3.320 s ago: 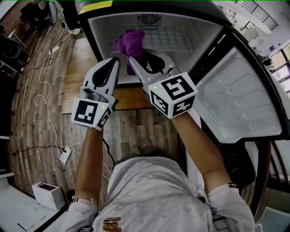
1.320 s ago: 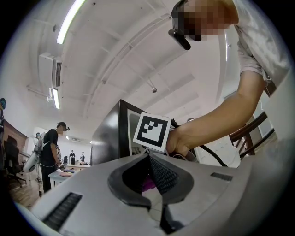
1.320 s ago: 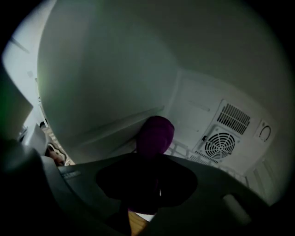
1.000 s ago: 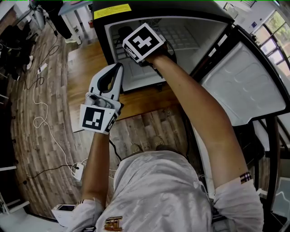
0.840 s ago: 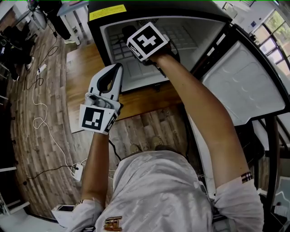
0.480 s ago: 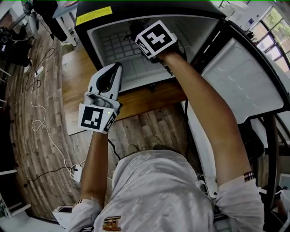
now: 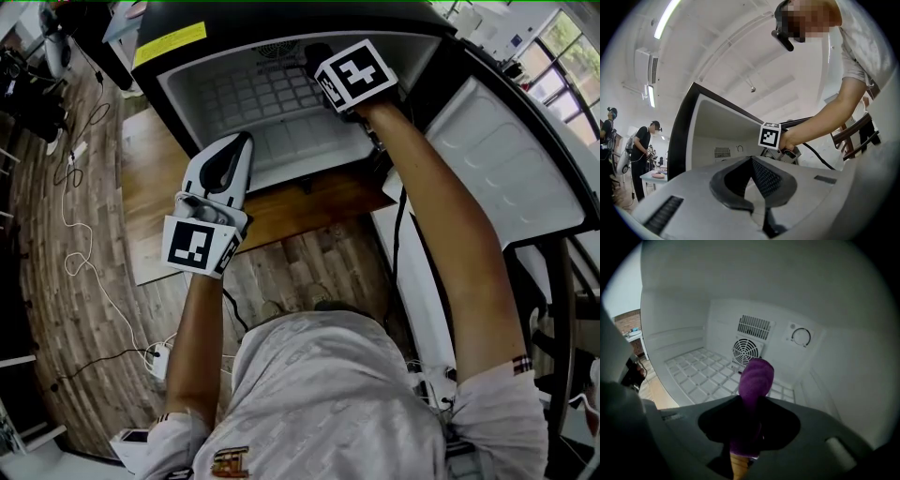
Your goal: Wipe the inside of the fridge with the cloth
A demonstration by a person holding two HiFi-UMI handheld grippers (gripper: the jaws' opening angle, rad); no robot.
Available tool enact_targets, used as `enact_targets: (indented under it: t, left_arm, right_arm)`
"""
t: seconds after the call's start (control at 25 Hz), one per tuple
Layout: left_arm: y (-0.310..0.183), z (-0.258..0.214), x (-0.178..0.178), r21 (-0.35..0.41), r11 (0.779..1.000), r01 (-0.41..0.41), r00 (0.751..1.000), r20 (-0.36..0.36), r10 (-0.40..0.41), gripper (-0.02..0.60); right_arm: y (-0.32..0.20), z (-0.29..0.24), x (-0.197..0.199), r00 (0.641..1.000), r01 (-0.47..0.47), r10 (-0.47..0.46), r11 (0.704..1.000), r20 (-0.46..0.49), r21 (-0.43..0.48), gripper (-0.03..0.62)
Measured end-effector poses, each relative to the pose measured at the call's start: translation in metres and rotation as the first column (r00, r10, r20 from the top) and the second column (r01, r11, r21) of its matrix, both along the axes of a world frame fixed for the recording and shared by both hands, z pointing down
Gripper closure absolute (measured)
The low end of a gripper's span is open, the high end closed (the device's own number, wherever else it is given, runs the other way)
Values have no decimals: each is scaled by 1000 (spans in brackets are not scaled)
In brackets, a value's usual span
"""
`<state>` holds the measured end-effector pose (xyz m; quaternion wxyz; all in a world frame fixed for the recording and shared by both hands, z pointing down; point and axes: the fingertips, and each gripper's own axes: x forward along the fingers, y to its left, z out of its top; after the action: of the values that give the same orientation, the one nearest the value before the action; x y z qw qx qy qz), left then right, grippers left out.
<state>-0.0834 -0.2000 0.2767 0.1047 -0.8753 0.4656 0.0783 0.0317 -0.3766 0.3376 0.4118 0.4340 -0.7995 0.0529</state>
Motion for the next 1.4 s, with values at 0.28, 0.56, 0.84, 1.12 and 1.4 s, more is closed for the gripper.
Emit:
enact_targets:
  t: [0.28, 0.56, 0.84, 1.12, 1.4]
  left_arm:
    - [-4, 2, 7, -3, 1000, -12, 1000, -1, 12, 581]
    - [-3, 4, 11, -8, 1000, -27, 1000, -3, 26, 581]
    - [1, 1, 8, -2, 999, -36, 999, -4, 36, 581]
    - [5, 0, -1, 3, 999, -37, 999, -6, 37, 581]
    - [10, 2, -12, -2, 999, -37, 999, -9, 37, 581]
  right_arm:
    - [-10, -1, 32, 996, -65, 66, 998, -67, 24, 480]
    - [-16, -2, 45, 989, -122, 127, 991, -83, 55, 480]
    - [-18, -2, 51, 976, -198, 205, 976, -81, 87, 480]
    - [-11, -13, 40, 980, -191, 197, 973, -36, 127, 480]
    - [32, -42, -17, 995, -59, 46, 988, 88, 146, 480]
